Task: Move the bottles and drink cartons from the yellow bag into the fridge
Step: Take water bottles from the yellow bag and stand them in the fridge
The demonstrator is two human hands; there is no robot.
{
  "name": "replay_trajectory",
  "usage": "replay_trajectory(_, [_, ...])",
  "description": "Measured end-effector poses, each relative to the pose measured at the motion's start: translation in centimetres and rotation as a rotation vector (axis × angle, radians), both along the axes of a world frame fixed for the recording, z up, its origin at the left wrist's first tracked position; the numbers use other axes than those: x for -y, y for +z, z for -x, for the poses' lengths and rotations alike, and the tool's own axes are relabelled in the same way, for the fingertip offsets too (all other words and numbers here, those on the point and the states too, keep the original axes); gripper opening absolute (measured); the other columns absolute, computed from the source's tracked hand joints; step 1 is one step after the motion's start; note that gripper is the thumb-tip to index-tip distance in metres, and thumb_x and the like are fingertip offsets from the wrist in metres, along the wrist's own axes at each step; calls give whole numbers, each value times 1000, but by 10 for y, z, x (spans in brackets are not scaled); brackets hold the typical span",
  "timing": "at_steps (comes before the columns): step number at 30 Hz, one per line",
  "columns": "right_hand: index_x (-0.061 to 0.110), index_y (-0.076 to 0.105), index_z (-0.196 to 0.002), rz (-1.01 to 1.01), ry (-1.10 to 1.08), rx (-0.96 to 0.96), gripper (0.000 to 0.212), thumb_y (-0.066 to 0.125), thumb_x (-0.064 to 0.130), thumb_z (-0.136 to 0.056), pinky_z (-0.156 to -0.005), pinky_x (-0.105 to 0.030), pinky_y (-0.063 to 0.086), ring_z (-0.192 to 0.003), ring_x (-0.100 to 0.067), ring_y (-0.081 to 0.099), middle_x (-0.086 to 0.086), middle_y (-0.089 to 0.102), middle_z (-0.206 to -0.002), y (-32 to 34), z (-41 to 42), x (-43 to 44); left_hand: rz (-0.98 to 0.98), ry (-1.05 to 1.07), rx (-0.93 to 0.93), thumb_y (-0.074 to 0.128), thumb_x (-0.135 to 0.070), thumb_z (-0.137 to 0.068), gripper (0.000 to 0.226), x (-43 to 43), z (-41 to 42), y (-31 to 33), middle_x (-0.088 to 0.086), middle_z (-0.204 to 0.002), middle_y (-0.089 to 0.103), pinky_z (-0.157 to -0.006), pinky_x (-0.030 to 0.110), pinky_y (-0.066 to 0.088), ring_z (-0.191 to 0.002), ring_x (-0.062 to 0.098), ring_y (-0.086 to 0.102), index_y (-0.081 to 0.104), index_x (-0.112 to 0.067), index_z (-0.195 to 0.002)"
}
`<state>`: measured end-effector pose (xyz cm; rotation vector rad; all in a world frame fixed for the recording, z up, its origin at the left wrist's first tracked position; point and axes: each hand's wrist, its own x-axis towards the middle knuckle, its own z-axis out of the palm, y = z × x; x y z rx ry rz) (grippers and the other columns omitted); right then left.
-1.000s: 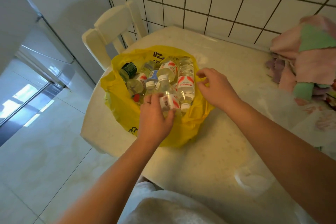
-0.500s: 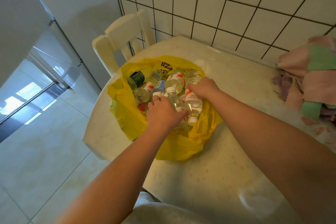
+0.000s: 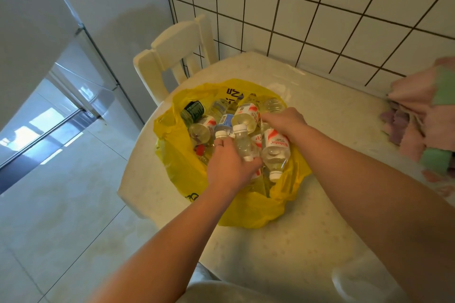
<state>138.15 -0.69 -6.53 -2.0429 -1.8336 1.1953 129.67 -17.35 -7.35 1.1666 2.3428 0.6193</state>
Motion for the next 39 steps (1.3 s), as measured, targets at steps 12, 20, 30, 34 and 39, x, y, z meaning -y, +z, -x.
replay_trajectory(12, [19, 64, -100, -298, 62, -223, 39, 75, 40, -70, -55, -23, 40, -83, -15, 62, 3, 65, -92, 40, -39, 42, -323, 100, 339, 81, -43, -77, 73, 29, -1, 0, -15, -109, 59, -72, 17, 53, -93, 2, 63, 40, -28, -135])
replay_trajectory(20, [26, 48, -116, -532, -45, -602, 60, 80, 22, -65, -72, -21, 49, -93, -5, 63, 14, 61, -103, 84, -68, 87, -621, 144, 283, 81, -45, -75, 71, 58, -14, 25, -13, -123, 60, -77, 19, 55, -103, 8, 62, 41, -30, -132])
replay_trajectory(30, [21, 42, -128, -264, -398, -1137, 56, 72, 20, -81, -67, -42, 61, -97, -24, 70, -4, 62, -112, 106, -65, 121, -961, 398, 300, 84, -28, -75, 64, 114, 19, 74, -6, -112, 62, -74, 19, 56, -103, 5, 65, 45, -20, -125])
replay_trajectory(34, [13, 44, -129, -101, -401, -1157, 61, 75, 28, -79, -68, -47, 60, -94, -27, 72, -12, 64, -116, 92, -40, 141, -990, 517, 376, 80, -17, -80, 56, 145, 52, 81, 5, -109, 67, -71, 20, 56, -94, 11, 70, 47, -16, -125])
replay_trajectory(39, [14, 50, -135, 142, -332, -1225, 78, 79, 39, -67, -70, -52, 58, -100, -34, 71, -15, 67, -122, 72, 7, 187, -937, 692, 676, 71, -20, -88, 39, 199, 94, 72, 3, -90, 70, -61, 24, 55, -74, 12, 73, 51, -9, -120])
